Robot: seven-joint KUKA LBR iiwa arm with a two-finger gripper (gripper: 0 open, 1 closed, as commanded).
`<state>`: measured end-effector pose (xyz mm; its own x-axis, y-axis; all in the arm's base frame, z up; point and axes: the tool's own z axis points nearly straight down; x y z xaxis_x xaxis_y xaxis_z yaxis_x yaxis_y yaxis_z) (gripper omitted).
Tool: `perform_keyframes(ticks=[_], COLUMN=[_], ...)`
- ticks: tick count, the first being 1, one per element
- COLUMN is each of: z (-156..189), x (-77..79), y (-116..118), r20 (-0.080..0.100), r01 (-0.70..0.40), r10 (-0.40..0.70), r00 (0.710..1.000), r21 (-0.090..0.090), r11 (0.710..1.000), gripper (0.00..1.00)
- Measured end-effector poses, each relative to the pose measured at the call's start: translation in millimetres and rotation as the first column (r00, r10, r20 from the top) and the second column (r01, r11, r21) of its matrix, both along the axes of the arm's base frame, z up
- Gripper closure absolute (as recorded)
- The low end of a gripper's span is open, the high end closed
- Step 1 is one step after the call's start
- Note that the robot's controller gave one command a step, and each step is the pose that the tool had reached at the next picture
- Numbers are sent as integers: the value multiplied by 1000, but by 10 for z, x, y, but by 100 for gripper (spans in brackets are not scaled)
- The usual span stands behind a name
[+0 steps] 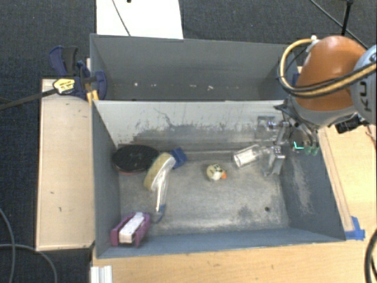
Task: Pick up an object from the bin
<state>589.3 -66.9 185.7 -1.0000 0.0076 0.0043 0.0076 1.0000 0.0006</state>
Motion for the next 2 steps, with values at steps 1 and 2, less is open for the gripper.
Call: perform_keyframes(ticks=[1,2], z=[-855,-1172], x=[-40,-124], y=[723,675], r20=[-1,3], r01=[26,53], r10=[-26,-53], r00=[1000,999], r21=[3,1], r11=[1000,999], gripper=[0,0])
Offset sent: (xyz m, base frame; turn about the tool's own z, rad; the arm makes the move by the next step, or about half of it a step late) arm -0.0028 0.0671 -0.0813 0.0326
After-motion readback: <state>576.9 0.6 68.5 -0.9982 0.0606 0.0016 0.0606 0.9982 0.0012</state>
